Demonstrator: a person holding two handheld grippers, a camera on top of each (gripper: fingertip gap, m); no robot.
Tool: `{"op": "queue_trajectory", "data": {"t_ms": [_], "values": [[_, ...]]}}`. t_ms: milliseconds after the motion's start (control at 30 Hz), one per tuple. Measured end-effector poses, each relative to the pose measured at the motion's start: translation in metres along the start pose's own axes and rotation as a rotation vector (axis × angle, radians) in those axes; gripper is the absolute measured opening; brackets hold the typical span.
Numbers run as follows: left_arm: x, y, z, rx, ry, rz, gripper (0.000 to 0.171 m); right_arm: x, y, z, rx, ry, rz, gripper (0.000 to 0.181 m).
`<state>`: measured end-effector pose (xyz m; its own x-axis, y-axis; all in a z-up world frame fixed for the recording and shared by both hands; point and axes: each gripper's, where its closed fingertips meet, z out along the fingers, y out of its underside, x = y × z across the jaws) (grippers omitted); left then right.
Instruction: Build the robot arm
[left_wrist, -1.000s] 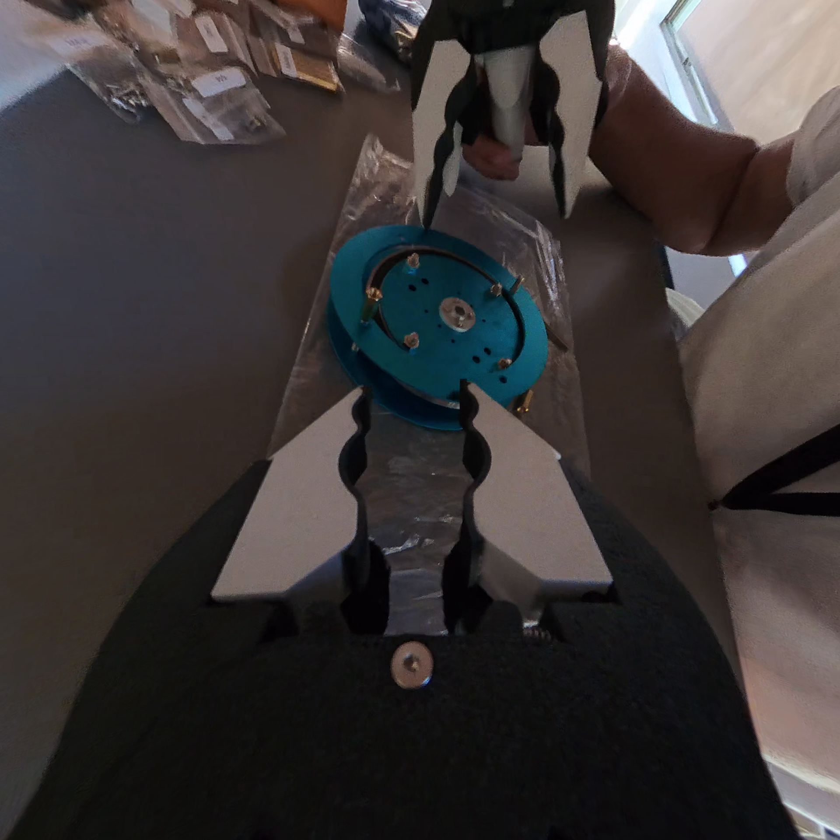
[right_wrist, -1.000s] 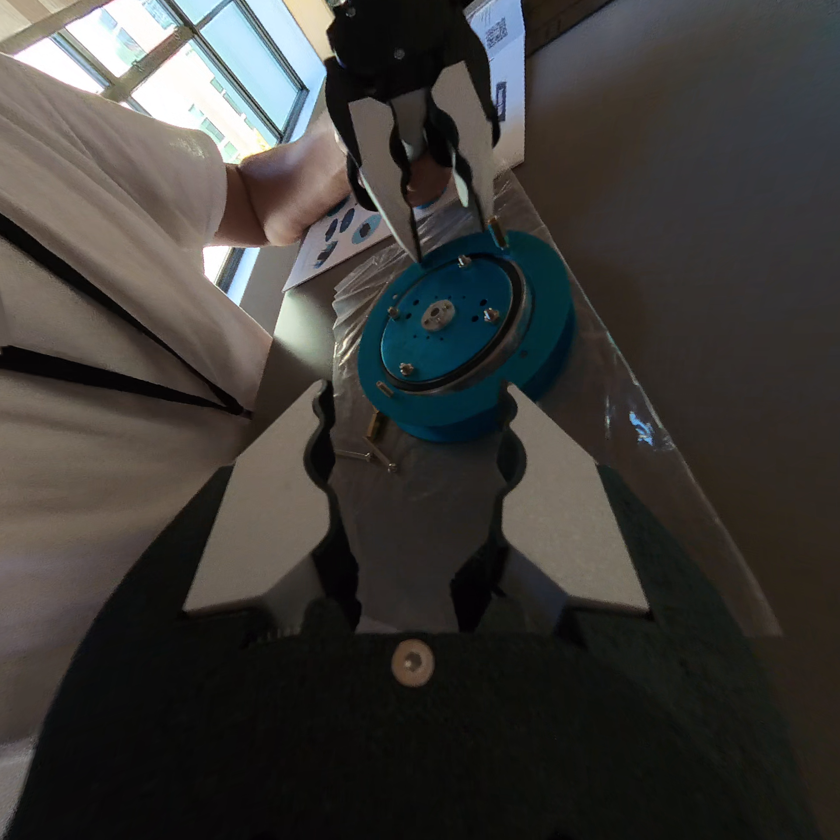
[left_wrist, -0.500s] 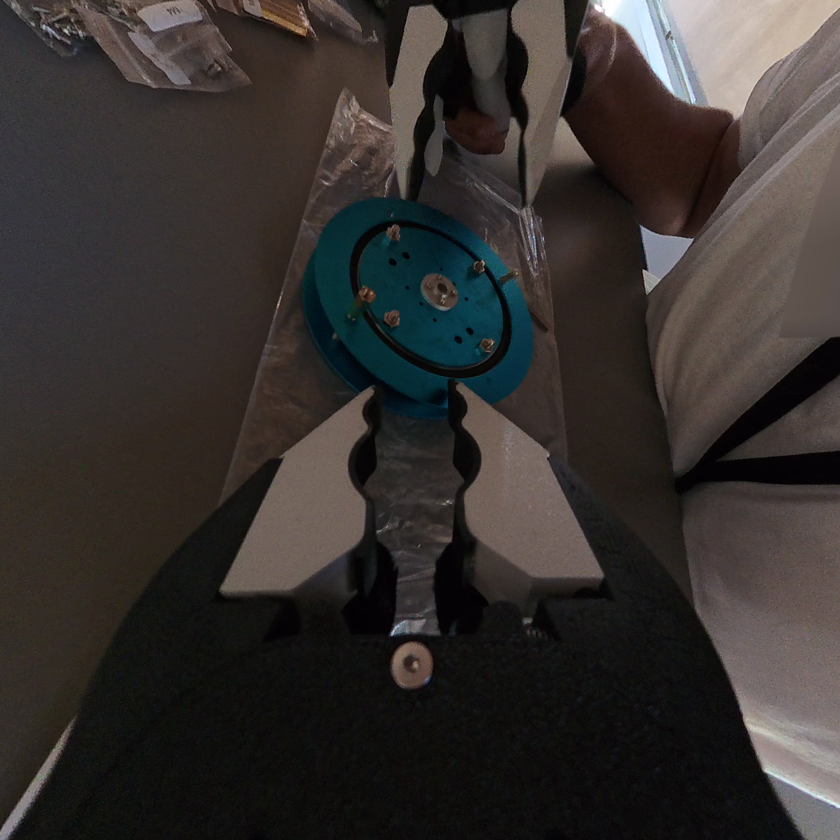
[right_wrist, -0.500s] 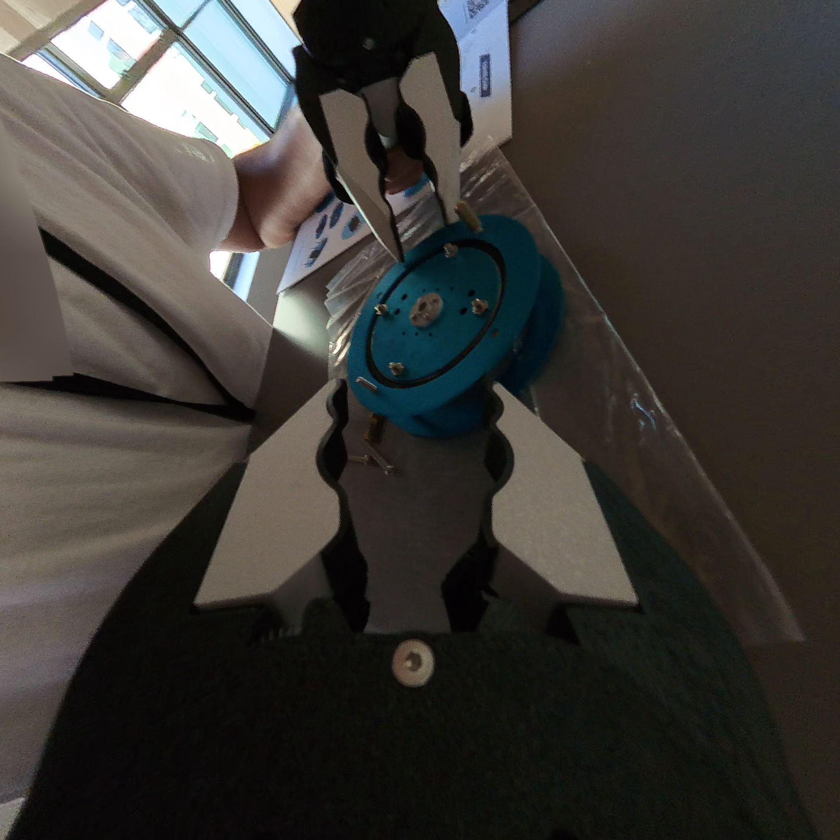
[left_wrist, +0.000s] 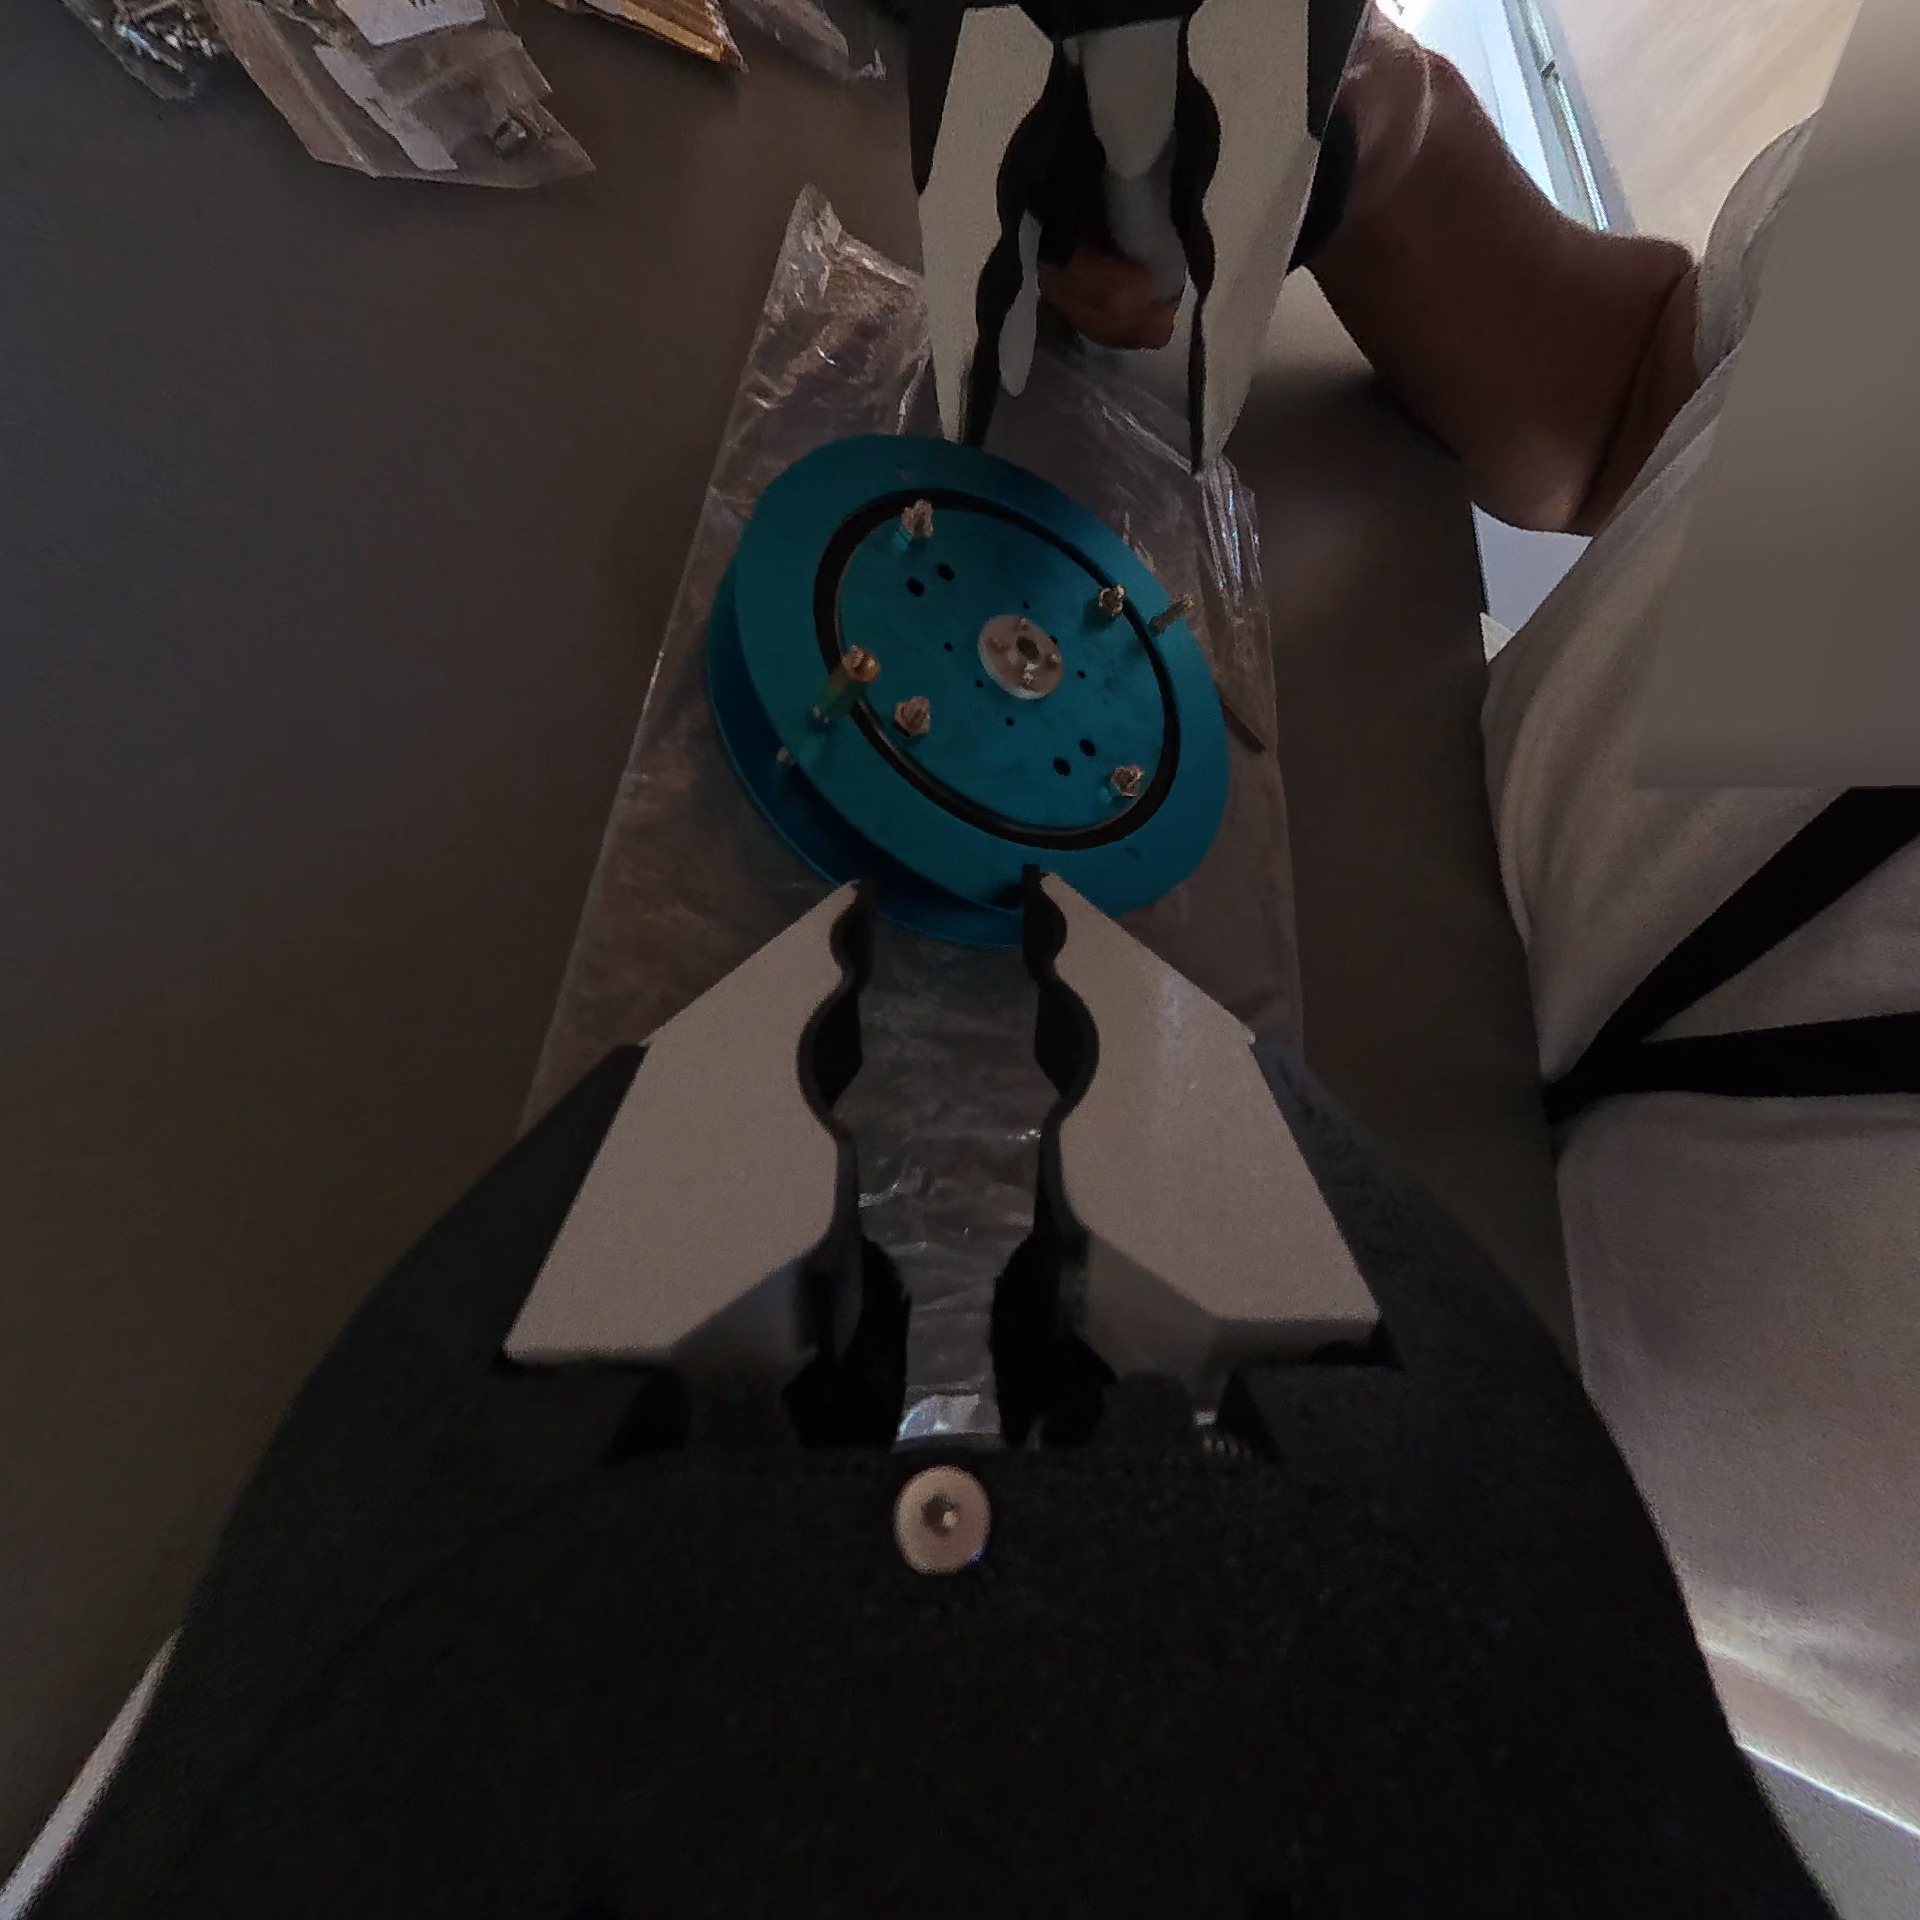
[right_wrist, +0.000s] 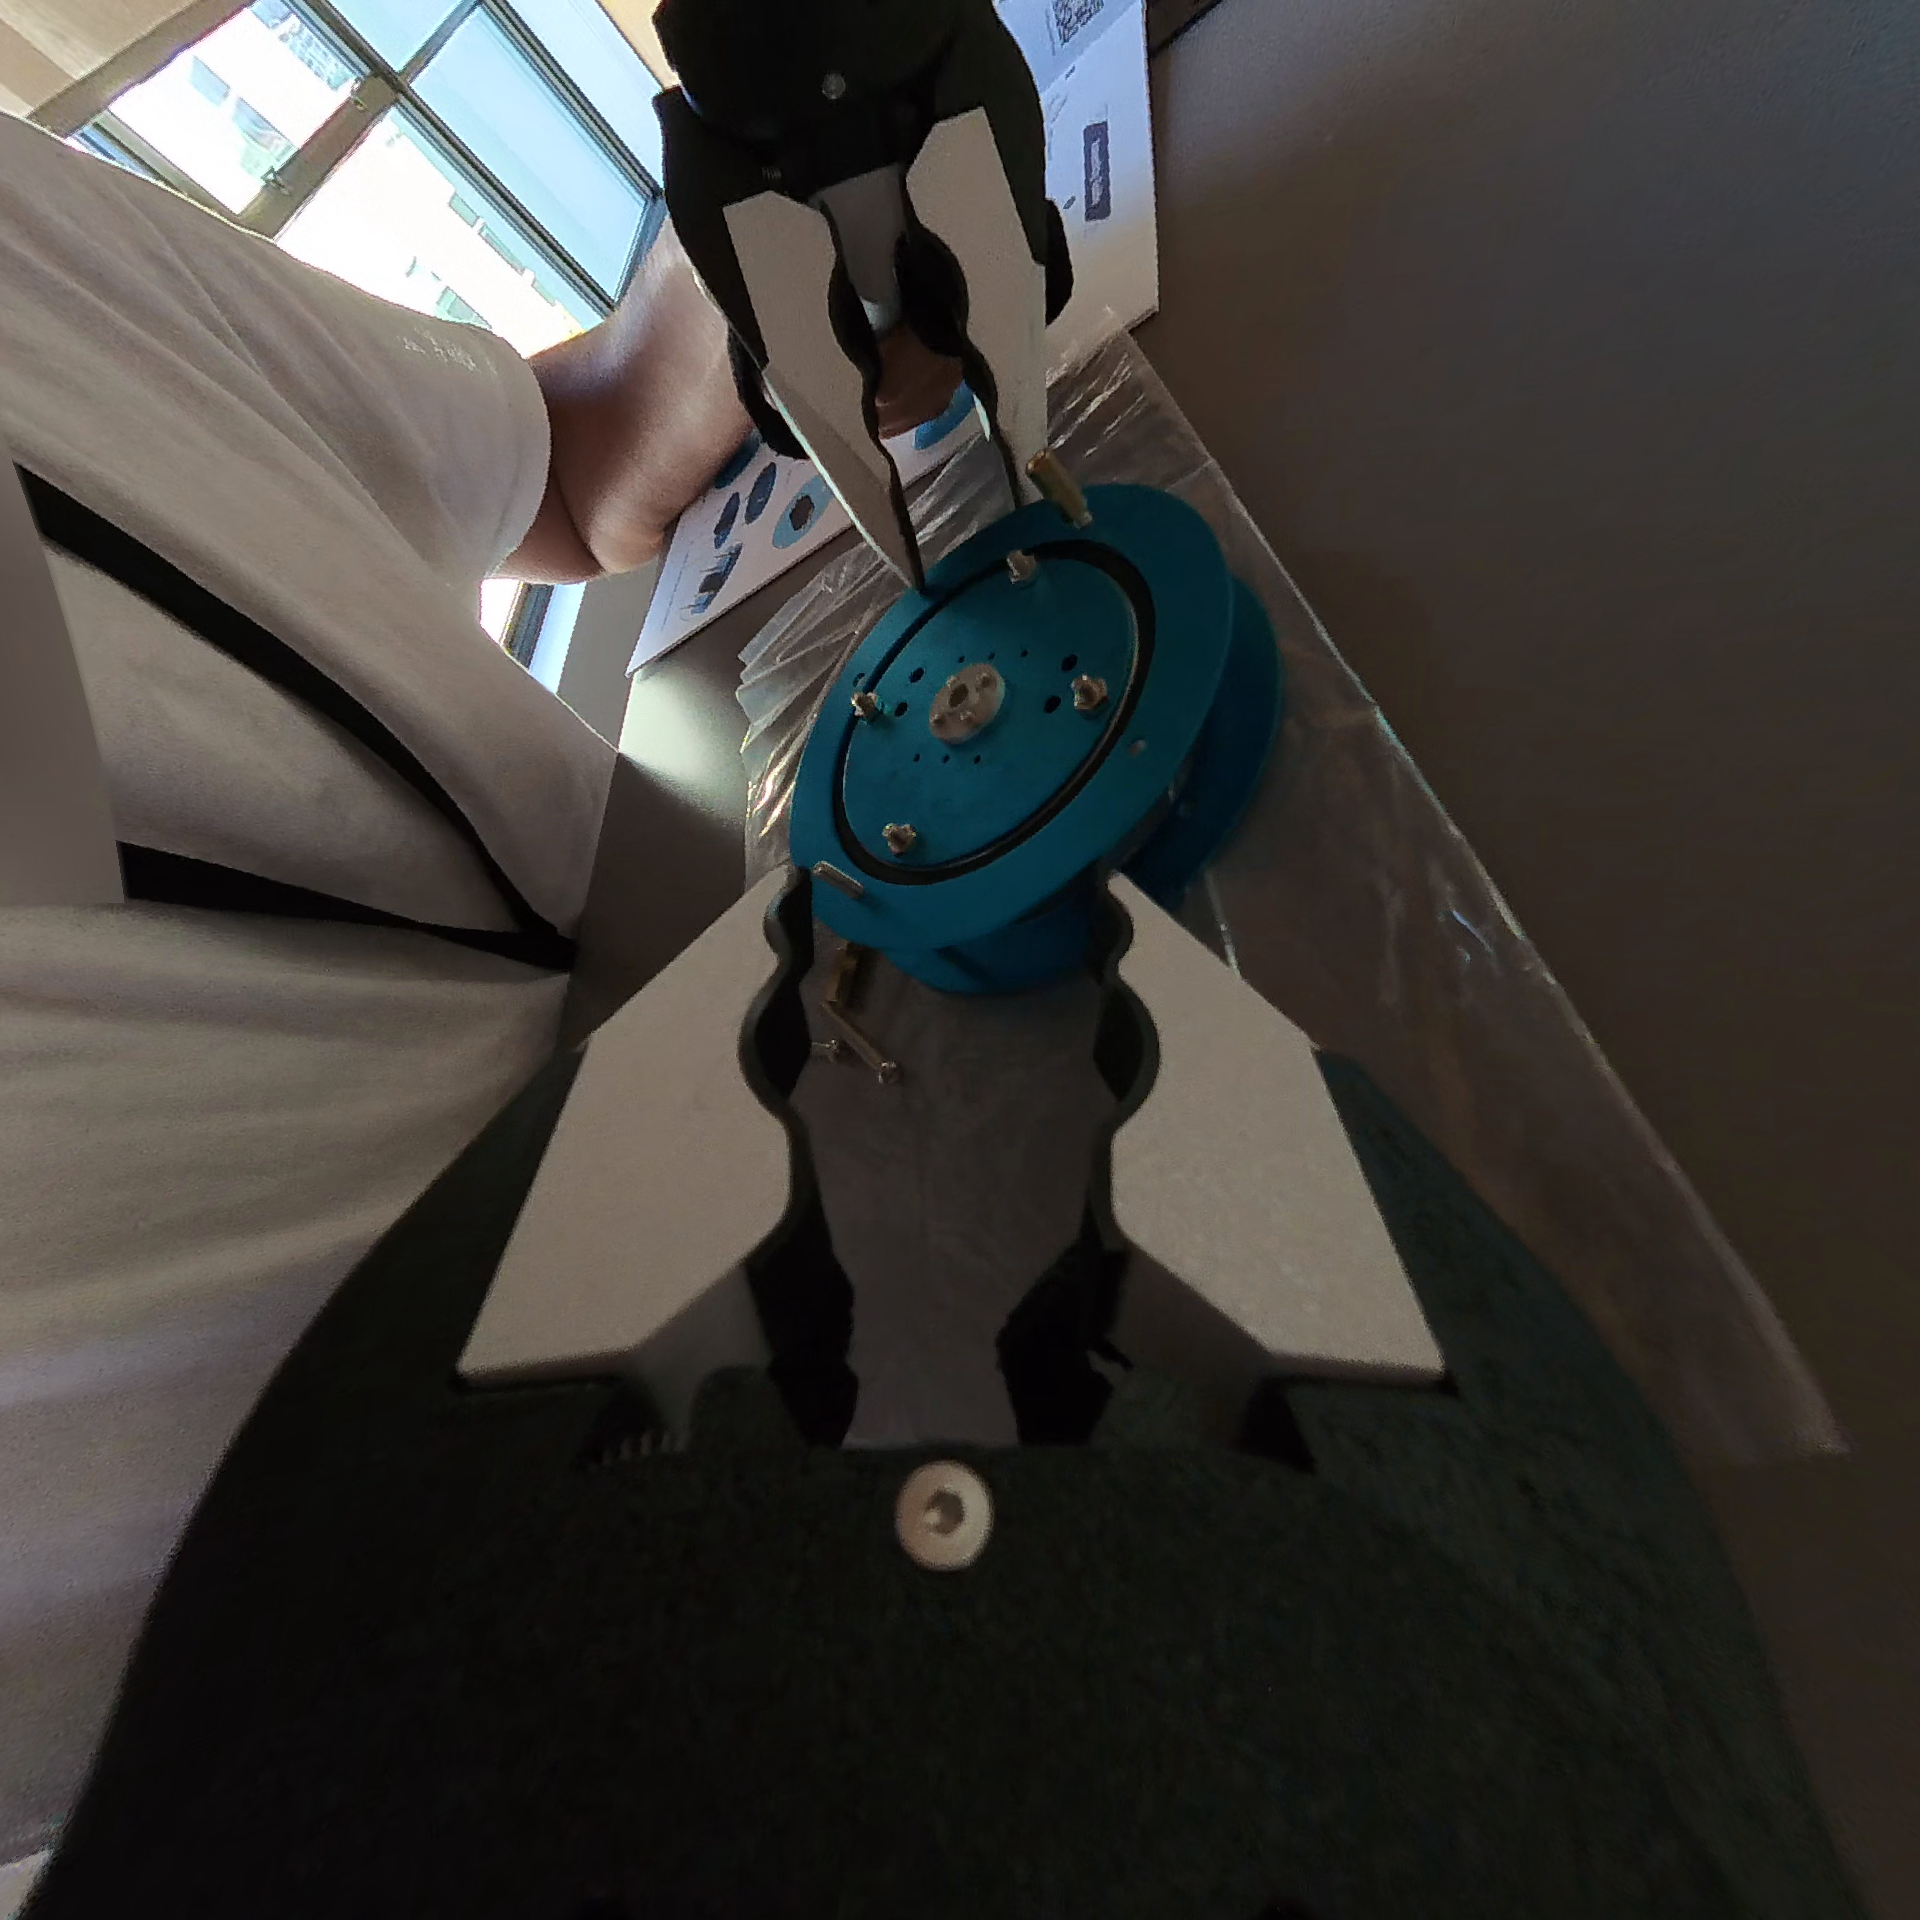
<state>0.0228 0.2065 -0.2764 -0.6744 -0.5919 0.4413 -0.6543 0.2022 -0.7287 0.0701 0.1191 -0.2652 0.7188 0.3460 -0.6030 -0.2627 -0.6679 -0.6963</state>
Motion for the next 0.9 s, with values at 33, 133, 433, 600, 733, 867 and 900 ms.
{"op": "queue_trajectory", "data": {"t_ms": [33, 133, 433, 600, 733, 867, 900], "values": [[0.001, 0.0, -0.001, 0.002, 0.007, -0.003, 0.028, 0.001, 0.001, -0.001, -0.005, 0.008, 0.0, 0.052], [0.0, -0.002, -0.003, 0.02, 0.031, -0.027, 0.028, 0.002, 0.006, -0.009, -0.042, 0.025, -0.005, 0.047], [0.005, 0.005, 0.003, -0.02, 0.068, -0.042, 0.035, -0.003, 0.024, 0.003, -0.17, 0.09, -0.109, 0.072], [0.005, 0.006, 0.002, -0.026, 0.07, -0.04, 0.036, -0.006, 0.02, 0.01, -0.142, 0.058, -0.106, 0.073], [0.004, 0.007, 0.001, -0.03, 0.062, -0.033, 0.037, -0.008, 0.02, 0.011, -0.134, 0.034, -0.09, 0.073], [0.002, 0.007, -0.001, -0.028, 0.048, -0.026, 0.037, -0.003, 0.019, 0.006, -0.139, 0.073, -0.098, 0.071], [0.002, 0.006, -0.001, -0.021, 0.045, -0.025, 0.037, -0.002, 0.018, 0.005, -0.133, 0.079, -0.098, 0.071]]}}
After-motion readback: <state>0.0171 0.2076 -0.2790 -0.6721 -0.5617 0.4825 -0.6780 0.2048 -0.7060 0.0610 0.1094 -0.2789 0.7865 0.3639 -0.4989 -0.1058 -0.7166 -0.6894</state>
